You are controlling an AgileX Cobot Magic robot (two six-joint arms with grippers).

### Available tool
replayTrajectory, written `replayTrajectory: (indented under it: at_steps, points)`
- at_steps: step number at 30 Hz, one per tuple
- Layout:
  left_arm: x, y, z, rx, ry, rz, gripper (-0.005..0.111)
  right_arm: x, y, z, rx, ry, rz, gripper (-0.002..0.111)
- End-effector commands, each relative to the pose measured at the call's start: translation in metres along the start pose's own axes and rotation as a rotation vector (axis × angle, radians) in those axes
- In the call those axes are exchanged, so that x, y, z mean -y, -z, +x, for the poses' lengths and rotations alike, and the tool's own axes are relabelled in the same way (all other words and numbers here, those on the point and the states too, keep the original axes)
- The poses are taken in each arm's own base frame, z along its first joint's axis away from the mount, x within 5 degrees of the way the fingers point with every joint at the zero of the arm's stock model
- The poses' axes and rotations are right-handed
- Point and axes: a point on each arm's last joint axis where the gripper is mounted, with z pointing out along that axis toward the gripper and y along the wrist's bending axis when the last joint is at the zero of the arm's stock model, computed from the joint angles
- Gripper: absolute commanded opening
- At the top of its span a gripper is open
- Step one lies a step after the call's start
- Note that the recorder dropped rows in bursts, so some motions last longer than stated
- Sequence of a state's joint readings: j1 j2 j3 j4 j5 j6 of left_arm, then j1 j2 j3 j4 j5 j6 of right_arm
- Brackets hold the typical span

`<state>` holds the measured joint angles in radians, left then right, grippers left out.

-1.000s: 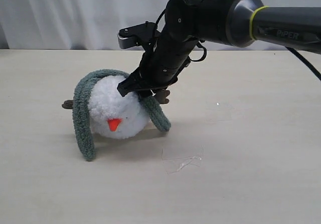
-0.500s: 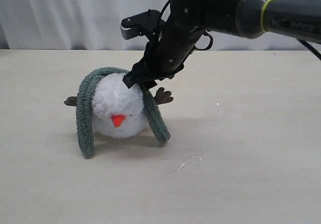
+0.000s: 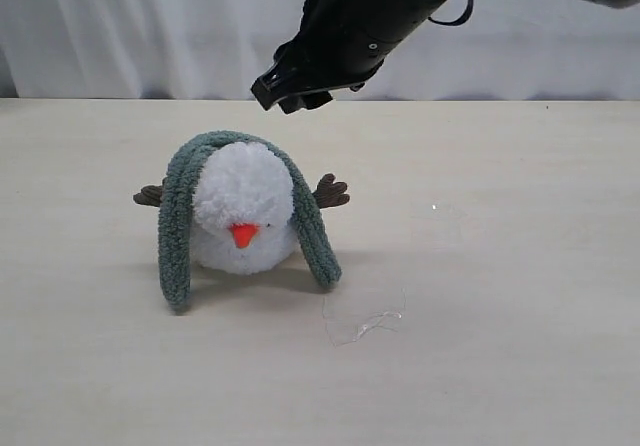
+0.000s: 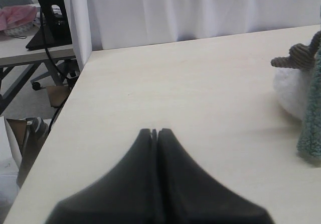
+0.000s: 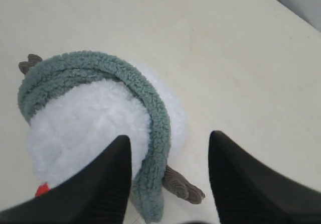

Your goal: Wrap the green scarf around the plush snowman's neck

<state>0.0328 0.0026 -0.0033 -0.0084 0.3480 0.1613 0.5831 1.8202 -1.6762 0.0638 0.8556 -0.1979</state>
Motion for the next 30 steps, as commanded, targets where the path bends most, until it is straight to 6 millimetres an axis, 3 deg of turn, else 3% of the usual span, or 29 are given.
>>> replayTrajectory:
  at_steps: [1, 7, 13, 16, 20, 22, 24, 26, 27, 30]
  points:
    - [0.000, 0.000, -0.001, 0.016, 0.004, -0.003, 0.000, -0.003, 0.022, 0.004, 0.043, 0.019, -0.007, 0.033]
    - [0.000, 0.000, -0.001, 0.016, 0.004, -0.003, 0.000, -0.009, 0.050, 0.023, 0.267, -0.038, 0.005, 0.018]
    - [0.000, 0.000, -0.001, 0.016, 0.004, -0.003, 0.000, -0.015, 0.059, 0.059, 0.365, -0.103, 0.008, 0.016]
    - [0.000, 0.000, -0.001, 0.016, 0.004, -0.003, 0.000, -0.017, 0.081, 0.078, 0.455, -0.121, 0.027, 0.016]
    - [-0.002, 0.000, -0.006, 0.075, -0.065, -0.031, 0.000, -0.020, 0.095, 0.090, 0.509, -0.149, 0.027, 0.016]
    - [-0.002, 0.001, -0.015, 0.174, 0.031, -0.022, 0.000, -0.020, 0.098, 0.091, 0.505, -0.148, 0.023, 0.016]
    - [-0.002, 0.003, -0.024, 0.281, 0.284, 0.011, 0.000, -0.021, 0.097, 0.092, 0.486, -0.133, 0.021, 0.004]
    - [-0.009, 0.008, -0.036, 0.435, 0.353, -0.022, 0.000, -0.022, 0.096, 0.094, 0.464, -0.120, 0.017, 0.004]
    - [-0.013, 0.012, -0.043, 0.538, 0.491, -0.026, 0.000, -0.022, 0.096, 0.094, 0.460, -0.120, 0.016, 0.004]
    - [-0.015, 0.017, -0.051, 0.644, 0.625, 0.020, 0.000, -0.022, 0.096, 0.094, 0.460, -0.120, 0.016, 0.004]
